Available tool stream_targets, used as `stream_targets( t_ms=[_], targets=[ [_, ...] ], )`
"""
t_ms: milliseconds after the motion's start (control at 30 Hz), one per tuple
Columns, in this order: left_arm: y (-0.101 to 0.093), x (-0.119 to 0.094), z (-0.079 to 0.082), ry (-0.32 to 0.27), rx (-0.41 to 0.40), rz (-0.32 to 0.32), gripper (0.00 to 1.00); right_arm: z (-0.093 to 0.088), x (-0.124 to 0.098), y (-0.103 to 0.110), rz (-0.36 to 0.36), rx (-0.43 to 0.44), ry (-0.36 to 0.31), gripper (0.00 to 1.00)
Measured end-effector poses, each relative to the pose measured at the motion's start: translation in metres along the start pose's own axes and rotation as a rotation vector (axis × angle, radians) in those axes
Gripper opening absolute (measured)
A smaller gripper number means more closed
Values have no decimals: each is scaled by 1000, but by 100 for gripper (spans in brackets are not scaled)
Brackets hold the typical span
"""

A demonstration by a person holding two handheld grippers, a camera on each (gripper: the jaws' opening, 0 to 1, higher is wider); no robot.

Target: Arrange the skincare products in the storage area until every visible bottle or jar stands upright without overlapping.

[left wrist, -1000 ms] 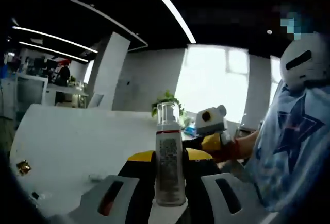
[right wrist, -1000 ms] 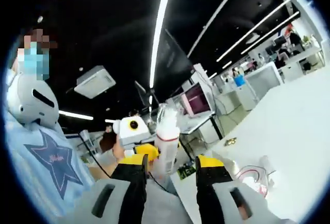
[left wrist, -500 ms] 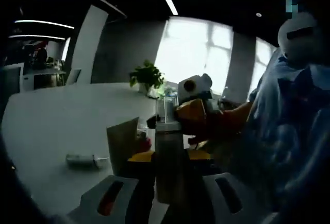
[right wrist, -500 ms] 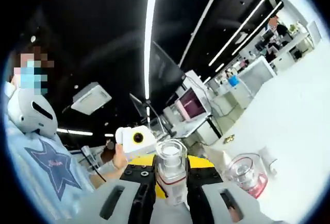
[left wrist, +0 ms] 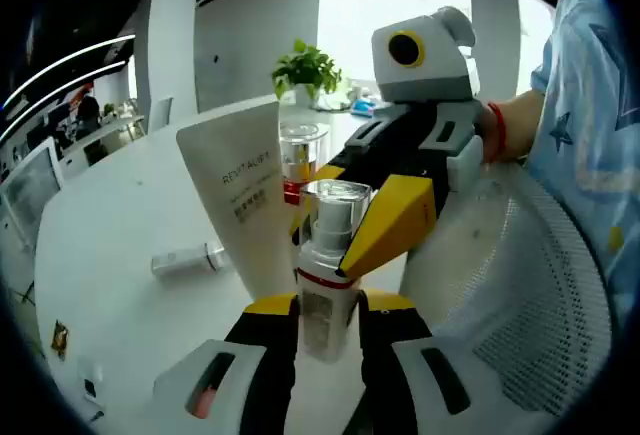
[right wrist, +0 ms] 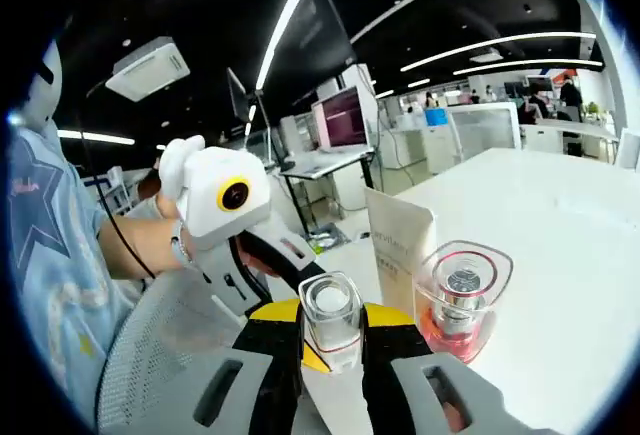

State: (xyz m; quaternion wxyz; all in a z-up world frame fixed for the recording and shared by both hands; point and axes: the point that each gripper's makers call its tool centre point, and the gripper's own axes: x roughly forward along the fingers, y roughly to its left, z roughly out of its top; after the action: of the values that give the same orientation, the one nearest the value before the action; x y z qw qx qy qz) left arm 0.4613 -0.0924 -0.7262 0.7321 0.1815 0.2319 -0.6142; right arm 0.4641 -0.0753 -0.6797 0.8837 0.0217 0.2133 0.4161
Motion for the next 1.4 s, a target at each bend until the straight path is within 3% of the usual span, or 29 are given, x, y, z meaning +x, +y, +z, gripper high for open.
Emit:
stream_targets(
  t_ms=[167, 300, 633, 1067, 1200, 1400],
  targets=[
    [-2, 3, -15, 69, -19, -10, 25, -14, 5, 0, -3, -21, 65, 16],
    [-2, 6, -27, 137, 38, -3, 21, -23, 6, -6, -35, -69, 110, 16],
    [-1, 6, -34, 173, 62, 0, 23, -37, 11, -1, -22, -114, 166, 16],
    [1, 7, -39, 193, 66, 8, 19, -26, 10, -4, -44, -87, 124, 22],
    [1, 7, -41, 204, 71, 7, 18, -17, 2, -12, -102, -140, 100, 24],
    [3, 8, -40, 201, 71, 15, 16, -16, -9, -7, -97, -155, 93, 19]
  ],
)
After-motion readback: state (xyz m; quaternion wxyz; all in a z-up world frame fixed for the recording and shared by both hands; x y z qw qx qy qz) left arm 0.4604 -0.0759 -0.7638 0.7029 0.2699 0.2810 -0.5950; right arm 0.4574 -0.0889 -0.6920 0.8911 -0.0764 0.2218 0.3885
